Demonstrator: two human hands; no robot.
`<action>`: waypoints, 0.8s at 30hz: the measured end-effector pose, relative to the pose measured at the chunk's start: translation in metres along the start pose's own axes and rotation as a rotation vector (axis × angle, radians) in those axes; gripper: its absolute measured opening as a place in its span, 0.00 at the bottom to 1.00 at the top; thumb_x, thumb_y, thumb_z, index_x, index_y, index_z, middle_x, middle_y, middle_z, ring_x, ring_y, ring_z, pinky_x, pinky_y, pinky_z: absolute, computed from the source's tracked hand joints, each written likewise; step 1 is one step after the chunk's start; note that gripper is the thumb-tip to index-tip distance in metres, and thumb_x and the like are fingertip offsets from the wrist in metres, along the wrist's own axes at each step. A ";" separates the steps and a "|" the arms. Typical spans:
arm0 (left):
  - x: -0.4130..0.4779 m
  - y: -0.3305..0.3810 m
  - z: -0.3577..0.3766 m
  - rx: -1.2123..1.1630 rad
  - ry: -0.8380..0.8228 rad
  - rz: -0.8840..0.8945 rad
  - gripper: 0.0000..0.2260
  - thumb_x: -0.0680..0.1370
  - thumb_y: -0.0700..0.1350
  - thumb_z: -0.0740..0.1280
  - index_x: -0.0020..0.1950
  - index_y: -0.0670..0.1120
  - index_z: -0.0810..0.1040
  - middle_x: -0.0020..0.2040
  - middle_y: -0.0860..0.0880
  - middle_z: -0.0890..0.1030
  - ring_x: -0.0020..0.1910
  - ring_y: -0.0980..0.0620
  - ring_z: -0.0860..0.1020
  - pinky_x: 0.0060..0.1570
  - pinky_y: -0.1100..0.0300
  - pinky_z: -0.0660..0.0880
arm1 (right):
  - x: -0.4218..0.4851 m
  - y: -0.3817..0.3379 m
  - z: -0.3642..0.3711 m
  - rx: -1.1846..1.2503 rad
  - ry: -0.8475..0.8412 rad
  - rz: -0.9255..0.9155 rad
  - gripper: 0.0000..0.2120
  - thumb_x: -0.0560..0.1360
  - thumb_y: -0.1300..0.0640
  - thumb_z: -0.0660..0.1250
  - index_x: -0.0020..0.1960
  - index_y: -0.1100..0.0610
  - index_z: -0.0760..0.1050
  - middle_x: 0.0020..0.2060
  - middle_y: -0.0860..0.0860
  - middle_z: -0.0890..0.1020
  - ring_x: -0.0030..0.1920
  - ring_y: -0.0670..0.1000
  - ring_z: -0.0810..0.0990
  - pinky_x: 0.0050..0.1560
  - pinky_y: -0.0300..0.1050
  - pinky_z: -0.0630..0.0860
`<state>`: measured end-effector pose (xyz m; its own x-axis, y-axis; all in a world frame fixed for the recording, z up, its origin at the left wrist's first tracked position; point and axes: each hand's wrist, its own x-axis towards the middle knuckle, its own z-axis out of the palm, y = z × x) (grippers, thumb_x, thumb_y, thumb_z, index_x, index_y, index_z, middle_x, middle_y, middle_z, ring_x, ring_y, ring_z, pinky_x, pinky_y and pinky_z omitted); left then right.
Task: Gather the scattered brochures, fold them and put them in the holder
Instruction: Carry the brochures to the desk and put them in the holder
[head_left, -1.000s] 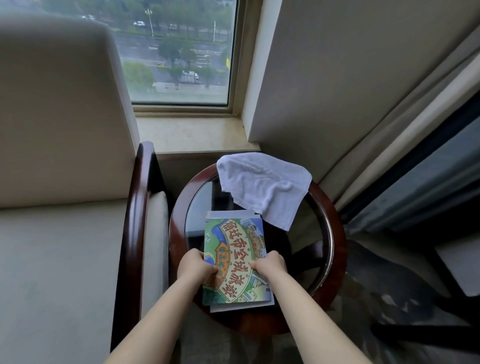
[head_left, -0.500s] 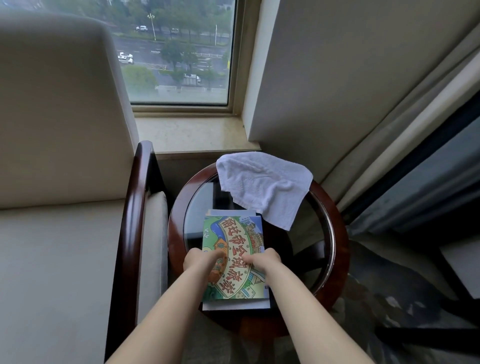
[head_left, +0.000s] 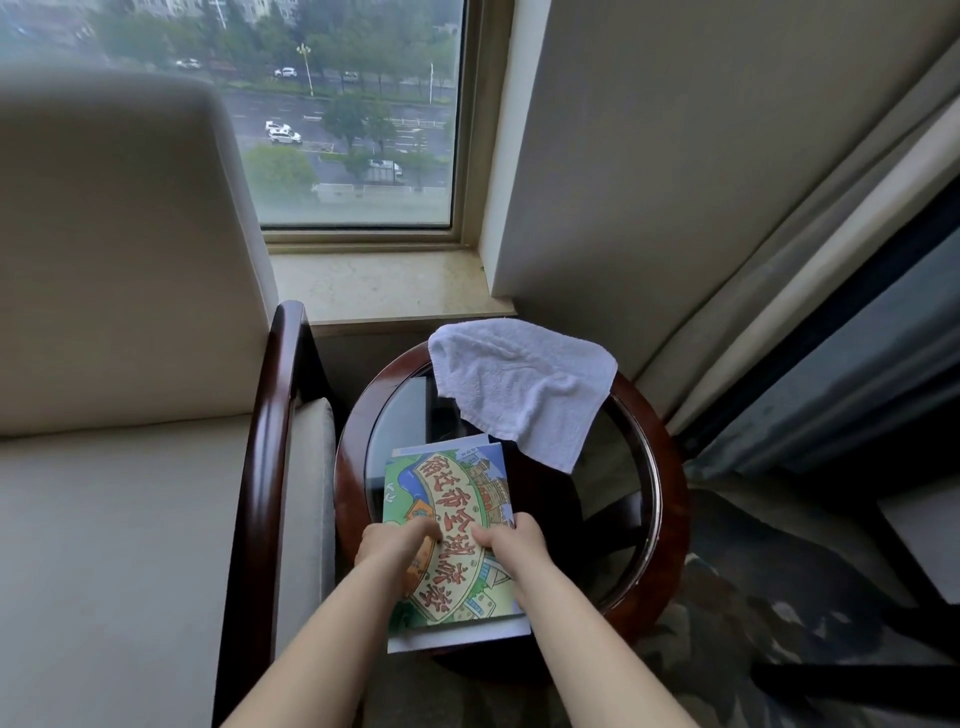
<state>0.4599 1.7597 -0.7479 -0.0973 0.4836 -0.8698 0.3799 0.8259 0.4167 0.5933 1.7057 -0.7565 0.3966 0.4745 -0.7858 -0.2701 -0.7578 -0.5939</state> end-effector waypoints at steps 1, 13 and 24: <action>-0.007 0.003 -0.005 -0.004 -0.036 -0.008 0.21 0.65 0.43 0.74 0.55 0.41 0.74 0.48 0.40 0.81 0.45 0.40 0.82 0.49 0.49 0.81 | -0.006 -0.005 -0.002 0.010 -0.012 -0.010 0.15 0.73 0.65 0.70 0.57 0.62 0.71 0.53 0.59 0.81 0.50 0.58 0.83 0.52 0.57 0.82; -0.189 0.141 -0.055 -0.036 -0.097 0.348 0.14 0.75 0.37 0.64 0.60 0.34 0.75 0.46 0.37 0.80 0.38 0.40 0.80 0.36 0.55 0.78 | -0.153 -0.165 -0.061 0.131 -0.113 -0.176 0.18 0.77 0.64 0.66 0.65 0.63 0.68 0.58 0.61 0.80 0.53 0.60 0.81 0.47 0.54 0.81; -0.413 0.276 -0.078 0.088 -0.120 0.688 0.05 0.76 0.32 0.57 0.44 0.33 0.71 0.32 0.39 0.72 0.27 0.43 0.72 0.29 0.57 0.73 | -0.349 -0.326 -0.144 0.114 0.044 -0.481 0.20 0.78 0.63 0.66 0.66 0.65 0.63 0.62 0.63 0.76 0.60 0.62 0.79 0.60 0.60 0.77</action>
<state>0.5331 1.8103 -0.2530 0.2920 0.8482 -0.4419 0.3920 0.3153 0.8642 0.6694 1.7226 -0.2633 0.5358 0.7370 -0.4119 -0.1412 -0.4028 -0.9043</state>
